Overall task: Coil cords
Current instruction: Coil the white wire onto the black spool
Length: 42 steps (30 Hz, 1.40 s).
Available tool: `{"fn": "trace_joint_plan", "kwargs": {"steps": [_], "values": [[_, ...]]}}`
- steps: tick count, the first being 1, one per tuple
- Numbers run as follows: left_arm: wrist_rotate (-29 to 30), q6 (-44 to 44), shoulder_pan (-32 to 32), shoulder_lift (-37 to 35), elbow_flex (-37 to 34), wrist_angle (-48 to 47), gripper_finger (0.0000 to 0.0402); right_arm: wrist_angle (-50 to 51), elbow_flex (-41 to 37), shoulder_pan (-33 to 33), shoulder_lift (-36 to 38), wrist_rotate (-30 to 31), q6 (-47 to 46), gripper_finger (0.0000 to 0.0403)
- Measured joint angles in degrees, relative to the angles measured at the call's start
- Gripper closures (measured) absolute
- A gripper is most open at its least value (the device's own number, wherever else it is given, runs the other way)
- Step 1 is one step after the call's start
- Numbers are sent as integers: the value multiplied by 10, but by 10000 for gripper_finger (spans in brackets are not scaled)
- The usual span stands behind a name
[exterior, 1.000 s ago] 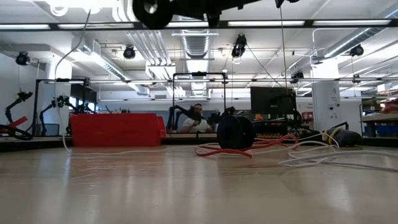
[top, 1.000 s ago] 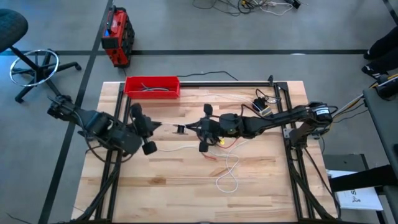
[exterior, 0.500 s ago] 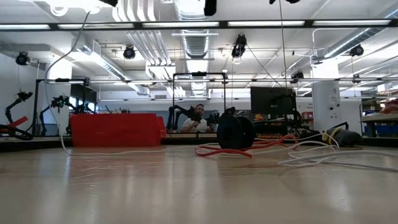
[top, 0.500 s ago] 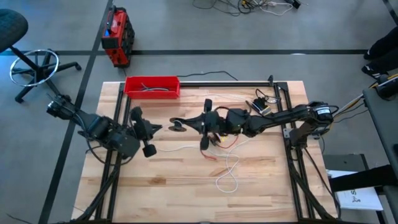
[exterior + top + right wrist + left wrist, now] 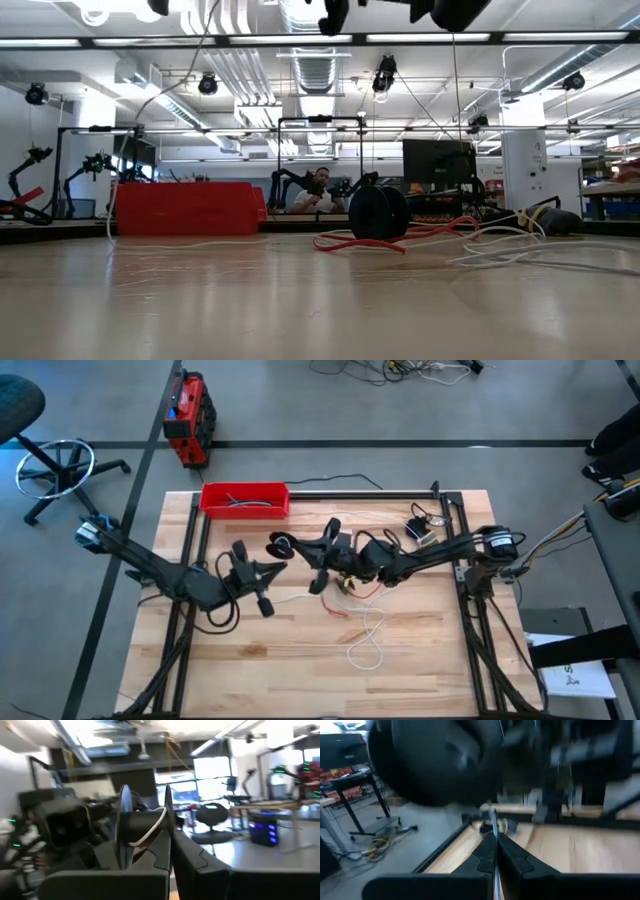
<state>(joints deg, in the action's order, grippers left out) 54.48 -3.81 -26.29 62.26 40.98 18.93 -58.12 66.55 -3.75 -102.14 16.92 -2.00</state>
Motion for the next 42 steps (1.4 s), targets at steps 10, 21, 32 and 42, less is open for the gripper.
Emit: {"fn": "trace_joint_plan", "kwargs": {"steps": [10,21,32,42], "values": [[-48,80,16,8,-15,9,401,99,26,-2,-22,109,74,403],[-64,273,17,6,162,-443,401,291,40,-2,-22,90,118,403],[-166,314,15,14,307,-716,401,339,44,-1,-20,9,121,403],[-126,366,-25,6,203,-674,401,377,53,2,15,13,105,403]]}}
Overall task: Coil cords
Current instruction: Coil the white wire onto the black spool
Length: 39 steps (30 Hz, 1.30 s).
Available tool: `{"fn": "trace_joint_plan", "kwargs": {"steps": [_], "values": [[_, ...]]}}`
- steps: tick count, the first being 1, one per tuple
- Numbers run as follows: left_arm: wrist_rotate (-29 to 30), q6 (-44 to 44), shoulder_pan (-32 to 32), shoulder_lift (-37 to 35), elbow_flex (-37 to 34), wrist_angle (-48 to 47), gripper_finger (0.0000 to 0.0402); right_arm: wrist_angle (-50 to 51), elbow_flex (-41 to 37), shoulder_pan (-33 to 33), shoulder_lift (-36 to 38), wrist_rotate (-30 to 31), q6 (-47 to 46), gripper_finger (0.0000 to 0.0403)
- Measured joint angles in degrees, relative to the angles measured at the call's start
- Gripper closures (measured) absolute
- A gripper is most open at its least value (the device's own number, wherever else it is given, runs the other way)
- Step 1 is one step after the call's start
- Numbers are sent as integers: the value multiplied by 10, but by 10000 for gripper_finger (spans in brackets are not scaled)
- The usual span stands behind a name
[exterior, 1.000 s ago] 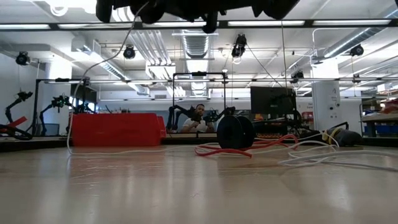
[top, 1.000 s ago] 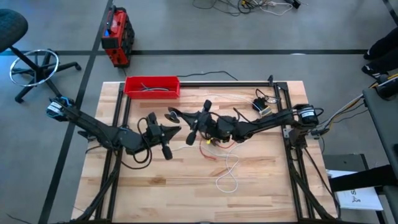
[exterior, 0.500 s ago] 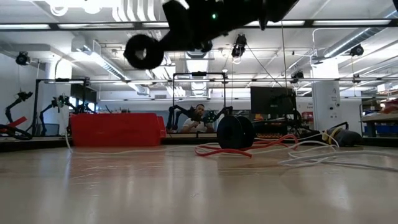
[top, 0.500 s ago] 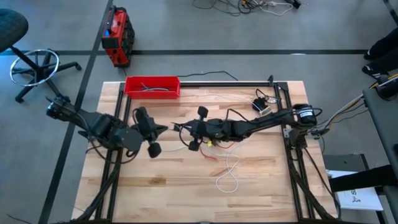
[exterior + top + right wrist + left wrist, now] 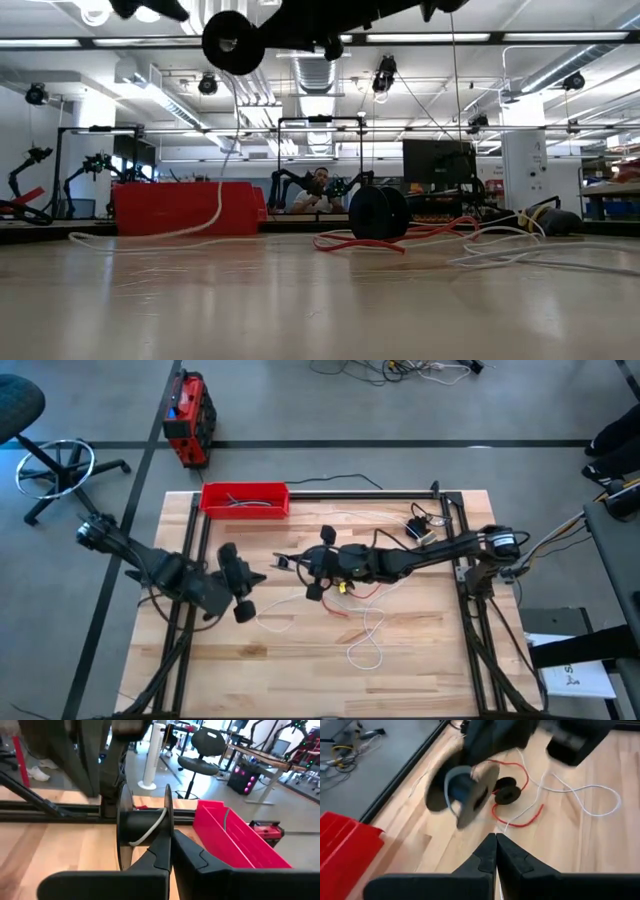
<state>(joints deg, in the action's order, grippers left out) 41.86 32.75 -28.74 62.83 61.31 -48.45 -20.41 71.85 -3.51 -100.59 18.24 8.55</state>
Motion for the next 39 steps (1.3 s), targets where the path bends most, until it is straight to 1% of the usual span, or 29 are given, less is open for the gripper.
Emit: {"fn": "trace_joint_plan", "kwargs": {"steps": [3,6,9,12,14,17,20,26,28,39], "values": [[32,12,-6,0,-71,78,399,-17,0,0,5,0,-11,403],[40,3,-5,2,-157,222,384,-49,0,-1,7,0,-15,403],[40,-15,0,8,-240,387,358,-59,0,-1,8,-1,-15,403],[50,-27,4,8,-307,519,325,-59,0,-1,8,-1,-15,403],[55,-38,11,8,-343,601,303,-59,0,-1,8,-2,-17,403],[50,-55,19,8,-386,685,276,-59,0,-1,8,-2,-20,403],[25,-84,24,8,-408,721,260,-64,0,-1,8,-2,-19,403],[17,-99,26,8,-415,730,252,-78,0,-1,7,-2,-19,403],[7,-100,26,8,-415,730,256,-80,0,-1,7,-2,-21,403],[6,-98,29,9,-416,740,307,-93,0,-1,7,-2,-36,403]]}}
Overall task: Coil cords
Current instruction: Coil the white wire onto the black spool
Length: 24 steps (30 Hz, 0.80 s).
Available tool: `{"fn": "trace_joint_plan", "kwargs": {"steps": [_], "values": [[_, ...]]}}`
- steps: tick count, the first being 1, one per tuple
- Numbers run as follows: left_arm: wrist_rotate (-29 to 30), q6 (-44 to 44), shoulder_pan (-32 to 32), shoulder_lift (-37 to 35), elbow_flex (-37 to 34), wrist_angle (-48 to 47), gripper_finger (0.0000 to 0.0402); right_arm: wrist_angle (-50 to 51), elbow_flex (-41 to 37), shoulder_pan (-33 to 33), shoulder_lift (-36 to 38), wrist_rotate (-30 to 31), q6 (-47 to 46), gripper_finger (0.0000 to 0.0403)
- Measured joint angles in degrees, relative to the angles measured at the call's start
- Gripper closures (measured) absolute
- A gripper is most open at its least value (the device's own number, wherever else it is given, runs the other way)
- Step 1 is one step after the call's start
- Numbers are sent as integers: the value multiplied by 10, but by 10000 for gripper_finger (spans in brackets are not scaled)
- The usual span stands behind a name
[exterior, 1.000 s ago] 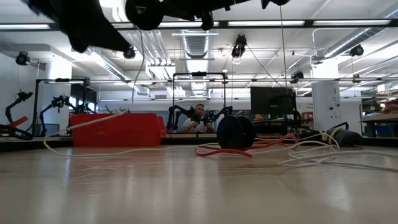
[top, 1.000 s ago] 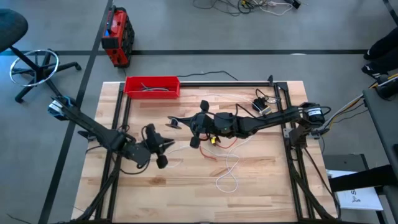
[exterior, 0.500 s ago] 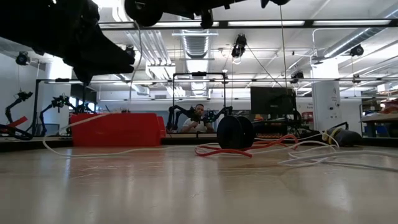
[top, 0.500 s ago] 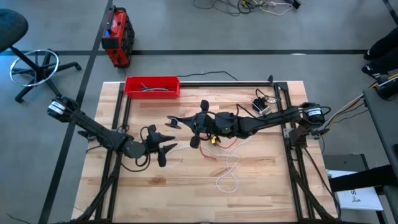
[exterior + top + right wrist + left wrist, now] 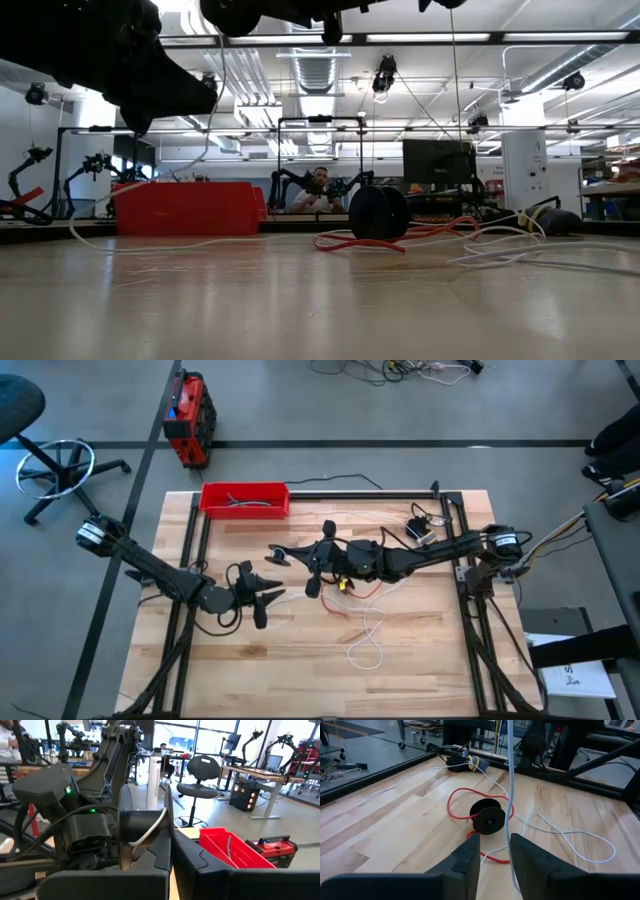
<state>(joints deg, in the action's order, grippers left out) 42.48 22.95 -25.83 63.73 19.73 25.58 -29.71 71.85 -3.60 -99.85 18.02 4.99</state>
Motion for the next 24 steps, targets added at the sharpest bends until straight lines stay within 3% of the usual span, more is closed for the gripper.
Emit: {"fn": "trace_joint_plan", "kwargs": {"steps": [12,18,24], "values": [[2,-15,9,61,0,49,340,-6,0,0,0,0,-5,403],[-24,-16,9,33,0,34,394,-6,-1,0,0,2,-4,403],[-37,8,11,-4,10,9,400,-13,-2,0,-6,55,-10,403]]}}
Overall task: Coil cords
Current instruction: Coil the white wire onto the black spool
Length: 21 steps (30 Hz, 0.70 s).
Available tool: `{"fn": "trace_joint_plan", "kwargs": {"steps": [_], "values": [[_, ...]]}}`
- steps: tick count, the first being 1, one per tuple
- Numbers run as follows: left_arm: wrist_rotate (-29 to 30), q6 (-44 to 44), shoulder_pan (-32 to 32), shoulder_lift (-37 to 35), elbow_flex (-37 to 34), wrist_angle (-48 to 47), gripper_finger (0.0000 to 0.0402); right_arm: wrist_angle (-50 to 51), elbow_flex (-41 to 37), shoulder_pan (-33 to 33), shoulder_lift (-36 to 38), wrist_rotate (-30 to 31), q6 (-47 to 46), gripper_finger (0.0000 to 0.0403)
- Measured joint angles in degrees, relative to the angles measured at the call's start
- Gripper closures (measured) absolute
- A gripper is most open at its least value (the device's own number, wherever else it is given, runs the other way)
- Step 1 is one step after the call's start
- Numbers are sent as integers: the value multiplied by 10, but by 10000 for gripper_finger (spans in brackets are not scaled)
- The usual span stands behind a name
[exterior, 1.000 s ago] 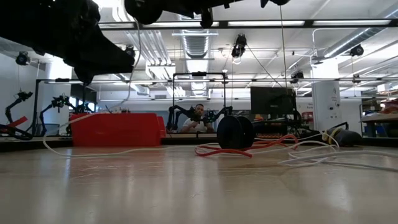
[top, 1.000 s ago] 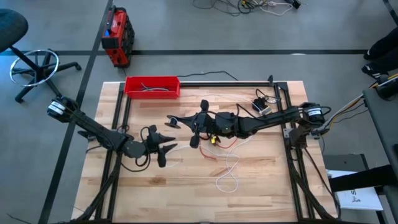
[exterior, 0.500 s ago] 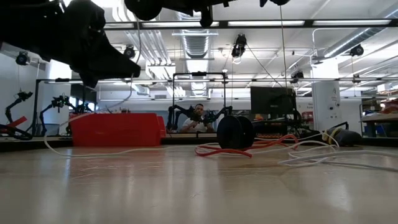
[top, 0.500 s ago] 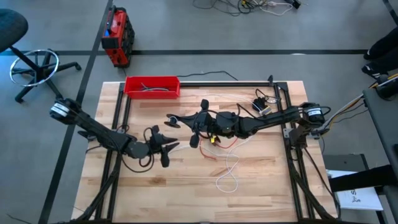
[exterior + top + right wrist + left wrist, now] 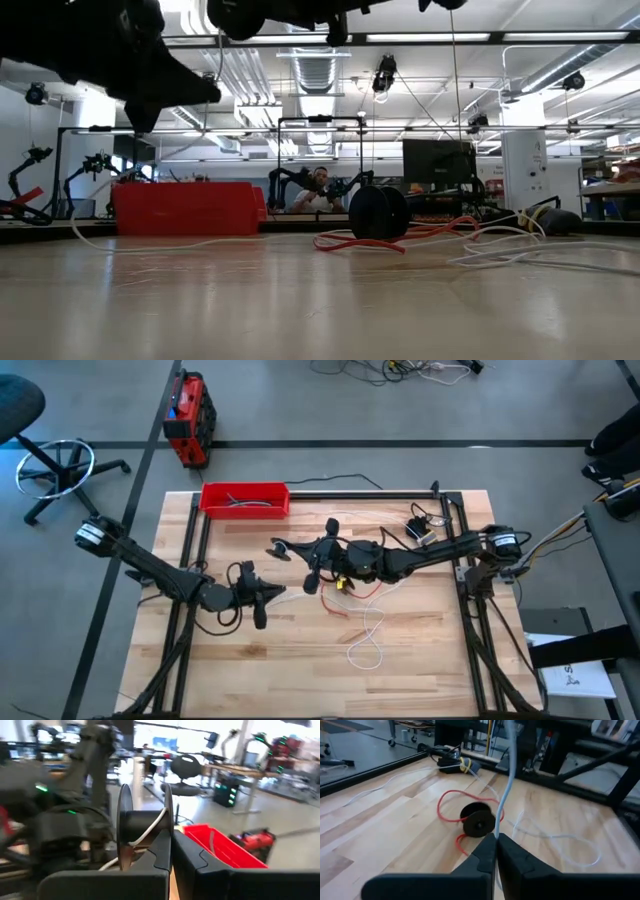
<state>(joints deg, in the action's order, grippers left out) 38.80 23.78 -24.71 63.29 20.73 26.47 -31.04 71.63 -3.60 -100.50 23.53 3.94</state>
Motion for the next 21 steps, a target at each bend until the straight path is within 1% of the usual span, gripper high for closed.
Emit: {"fn": "trace_joint_plan", "kwargs": {"steps": [1,3,9,10,12,14,21], "values": [[-7,4,3,0,11,-14,400,-1,2,0,-6,10,-8,403],[-18,18,14,3,46,-76,400,-21,10,2,-22,19,-26,403],[-22,80,44,47,183,-378,401,-23,46,3,-61,20,-63,403],[-20,89,45,52,201,-423,401,-16,48,2,-63,20,-68,403],[-16,99,45,61,226,-482,401,-14,48,2,-64,20,-70,403],[-8,98,45,64,243,-495,401,-15,48,2,-63,20,-71,403],[-8,63,45,64,303,-495,401,8,47,3,-65,21,-61,403]]}}
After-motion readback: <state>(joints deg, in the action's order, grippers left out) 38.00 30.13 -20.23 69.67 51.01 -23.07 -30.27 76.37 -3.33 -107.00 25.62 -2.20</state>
